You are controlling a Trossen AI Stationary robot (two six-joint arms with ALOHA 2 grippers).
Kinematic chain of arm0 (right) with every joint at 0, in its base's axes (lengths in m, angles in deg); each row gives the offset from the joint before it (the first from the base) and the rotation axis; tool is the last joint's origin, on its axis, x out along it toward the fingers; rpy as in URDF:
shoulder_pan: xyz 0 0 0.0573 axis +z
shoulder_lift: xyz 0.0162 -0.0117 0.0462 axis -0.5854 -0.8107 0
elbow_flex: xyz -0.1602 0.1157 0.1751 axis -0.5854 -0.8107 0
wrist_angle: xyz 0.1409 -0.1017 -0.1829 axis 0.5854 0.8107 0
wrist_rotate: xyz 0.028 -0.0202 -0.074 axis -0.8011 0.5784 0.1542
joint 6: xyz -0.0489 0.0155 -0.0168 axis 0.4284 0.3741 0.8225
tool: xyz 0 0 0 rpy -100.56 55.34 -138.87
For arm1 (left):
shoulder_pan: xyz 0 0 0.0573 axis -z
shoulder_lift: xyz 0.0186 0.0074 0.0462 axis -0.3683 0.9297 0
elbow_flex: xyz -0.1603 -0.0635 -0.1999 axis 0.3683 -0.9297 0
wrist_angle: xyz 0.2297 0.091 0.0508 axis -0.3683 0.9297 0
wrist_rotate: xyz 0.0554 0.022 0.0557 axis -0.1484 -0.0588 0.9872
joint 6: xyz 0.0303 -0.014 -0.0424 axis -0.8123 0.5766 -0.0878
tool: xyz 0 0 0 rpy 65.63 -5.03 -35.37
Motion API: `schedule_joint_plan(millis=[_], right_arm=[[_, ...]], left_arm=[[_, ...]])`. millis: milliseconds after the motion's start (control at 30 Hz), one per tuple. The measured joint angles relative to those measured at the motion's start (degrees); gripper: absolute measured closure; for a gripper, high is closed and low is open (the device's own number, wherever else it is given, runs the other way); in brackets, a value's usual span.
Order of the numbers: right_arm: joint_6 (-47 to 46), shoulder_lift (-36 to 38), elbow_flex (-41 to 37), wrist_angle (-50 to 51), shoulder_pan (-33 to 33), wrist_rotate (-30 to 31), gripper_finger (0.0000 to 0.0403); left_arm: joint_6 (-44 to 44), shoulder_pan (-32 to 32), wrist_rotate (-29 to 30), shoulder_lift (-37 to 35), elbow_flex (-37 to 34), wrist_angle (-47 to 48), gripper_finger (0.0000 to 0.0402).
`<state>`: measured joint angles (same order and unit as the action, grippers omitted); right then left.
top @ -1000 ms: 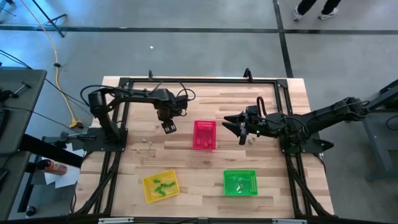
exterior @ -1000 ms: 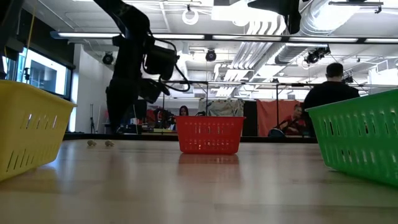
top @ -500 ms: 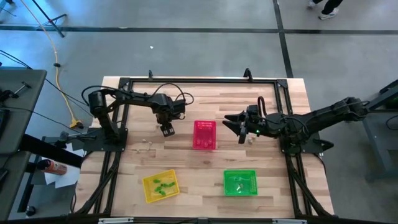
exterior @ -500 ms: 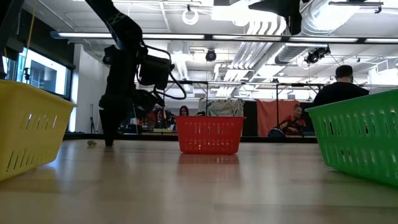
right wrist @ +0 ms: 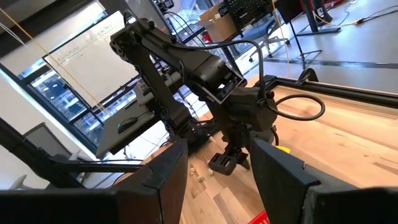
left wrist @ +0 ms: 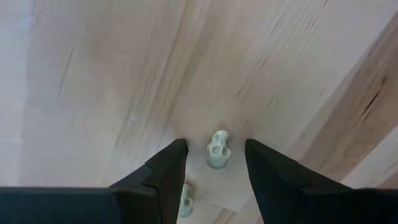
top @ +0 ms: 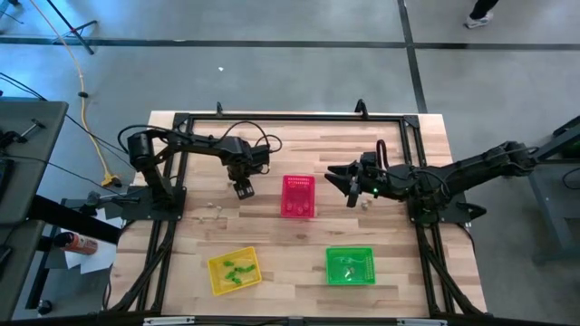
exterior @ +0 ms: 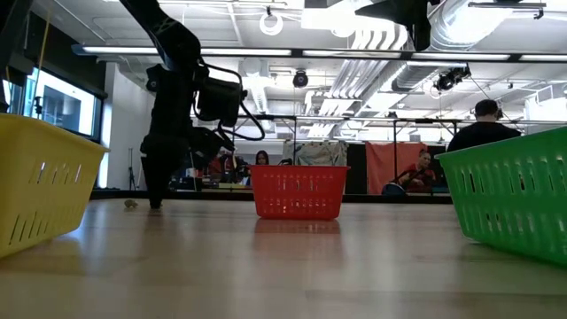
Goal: Sort Halloween decoration
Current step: Put the white skull toy into the green bin
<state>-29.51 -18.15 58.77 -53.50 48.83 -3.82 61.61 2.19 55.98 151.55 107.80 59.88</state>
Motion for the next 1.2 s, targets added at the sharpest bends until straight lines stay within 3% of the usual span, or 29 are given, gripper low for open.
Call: schedule_joint_plan(millis=[500,800,1033,1200], right_arm=[[0.05,0.00,0.00,0.16,0.00,0.02,0.0233],[-1.09,-0.02,0.00,1.29,0.00,0.00,0.0233],[-1.02,-0.02,0.00,1.75,0.00,0.02,0.0233],[-0.89,-0.02,0.00,1.75,-0.57,0.00,0.0233]], left_arm=[[0.60,0.04,-0.38,-0.24,-0.04,-0.22,0.0392],[-0.19,-0.20,0.30,-3.17,-0.09,-0.88,0.0388],[-1.13,-1.86,0.02,-12.09,3.37,0.50,0.0388],[4.55,-2.05,-2.85,-21.65,4.55,-5.56,0.0387]])
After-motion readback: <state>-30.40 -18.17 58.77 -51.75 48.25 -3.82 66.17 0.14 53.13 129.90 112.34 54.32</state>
